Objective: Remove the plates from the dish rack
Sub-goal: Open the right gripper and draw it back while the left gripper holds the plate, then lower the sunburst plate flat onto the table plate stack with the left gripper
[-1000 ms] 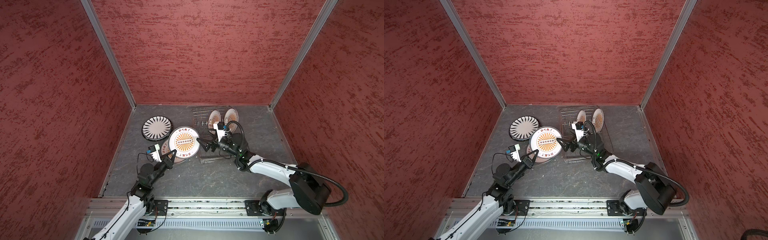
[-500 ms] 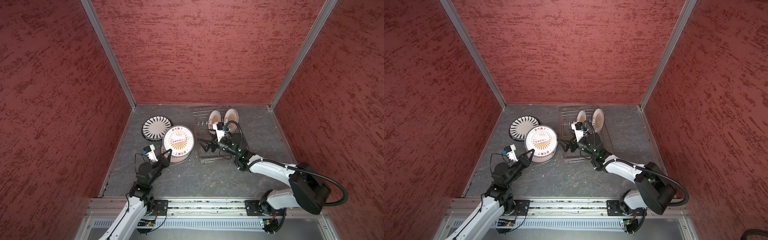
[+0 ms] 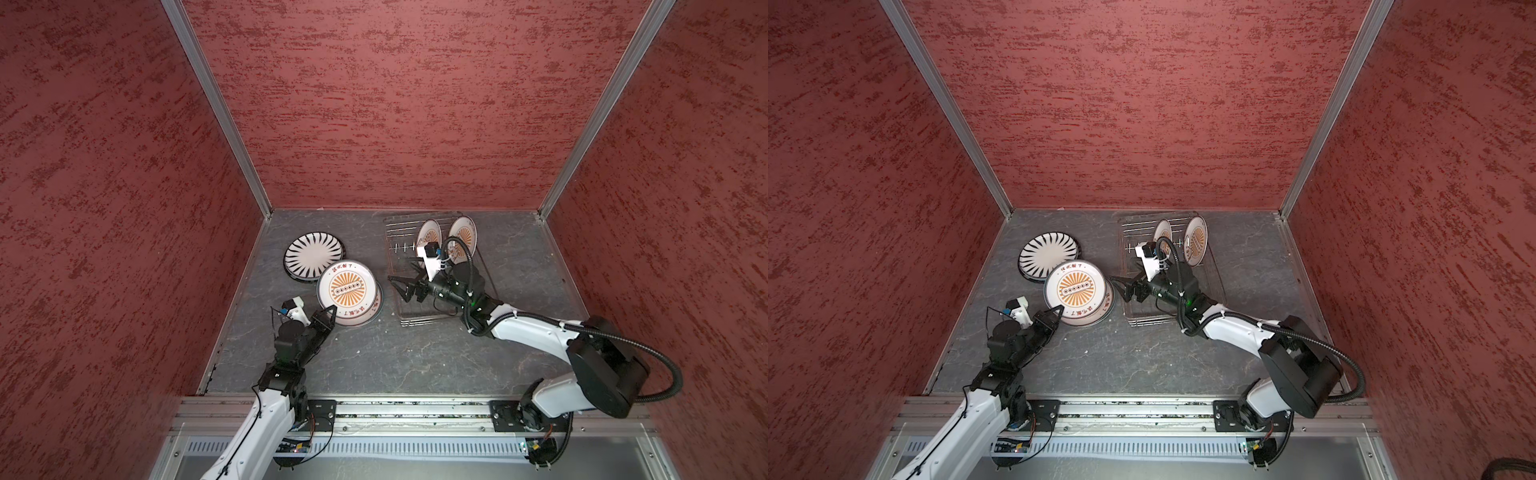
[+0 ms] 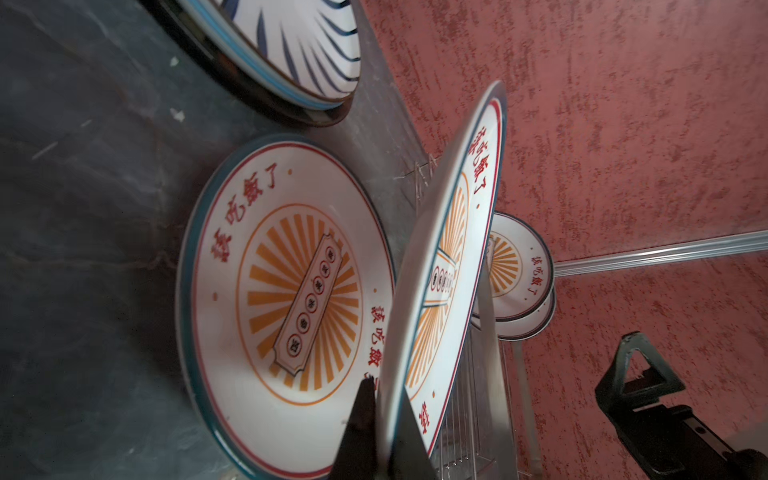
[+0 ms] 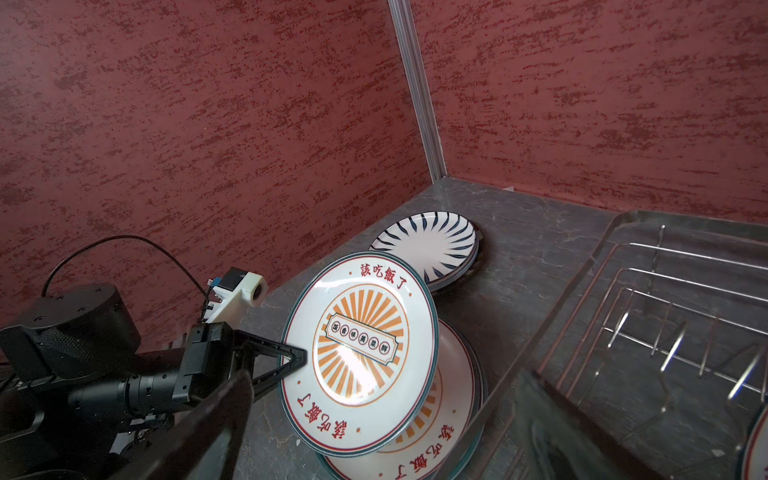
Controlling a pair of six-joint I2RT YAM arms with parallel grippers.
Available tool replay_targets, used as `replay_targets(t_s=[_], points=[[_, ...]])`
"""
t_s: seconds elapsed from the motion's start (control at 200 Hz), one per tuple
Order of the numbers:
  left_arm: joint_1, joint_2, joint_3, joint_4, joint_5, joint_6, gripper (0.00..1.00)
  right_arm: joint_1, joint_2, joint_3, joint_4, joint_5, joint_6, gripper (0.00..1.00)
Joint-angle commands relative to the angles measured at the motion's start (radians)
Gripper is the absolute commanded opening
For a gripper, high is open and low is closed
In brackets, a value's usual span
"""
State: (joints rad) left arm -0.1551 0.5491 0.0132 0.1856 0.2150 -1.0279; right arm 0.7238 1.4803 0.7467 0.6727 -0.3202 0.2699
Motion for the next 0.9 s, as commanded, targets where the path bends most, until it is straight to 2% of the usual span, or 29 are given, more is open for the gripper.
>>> replay_targets(t_s=[0.0,0.351,0.651,0.787,0.892], points=[[0.008,0.052,0.05,0.043,0.029,-0.035,0.0,0.019,0.017,0.045,-0.034,0.033,-0.038,0.99],[0.007,0.265,0.109,0.069,0.025,-0.052,0.0,0.063,0.064,0.105,-0.11,0.081,-0.095,0.99],[0.004,0.375,0.147,0.078,0.041,-0.062,0.0,0.071,0.071,0.107,-0.122,0.117,-0.107,0.99],[0.003,0.387,0.153,0.057,0.028,-0.078,0.05,0.072,0.072,0.108,-0.123,0.132,-0.113,0.99],[0.003,0.385,0.155,0.044,0.017,-0.087,0.15,0.072,0.074,0.11,-0.124,0.134,-0.113,0.99]])
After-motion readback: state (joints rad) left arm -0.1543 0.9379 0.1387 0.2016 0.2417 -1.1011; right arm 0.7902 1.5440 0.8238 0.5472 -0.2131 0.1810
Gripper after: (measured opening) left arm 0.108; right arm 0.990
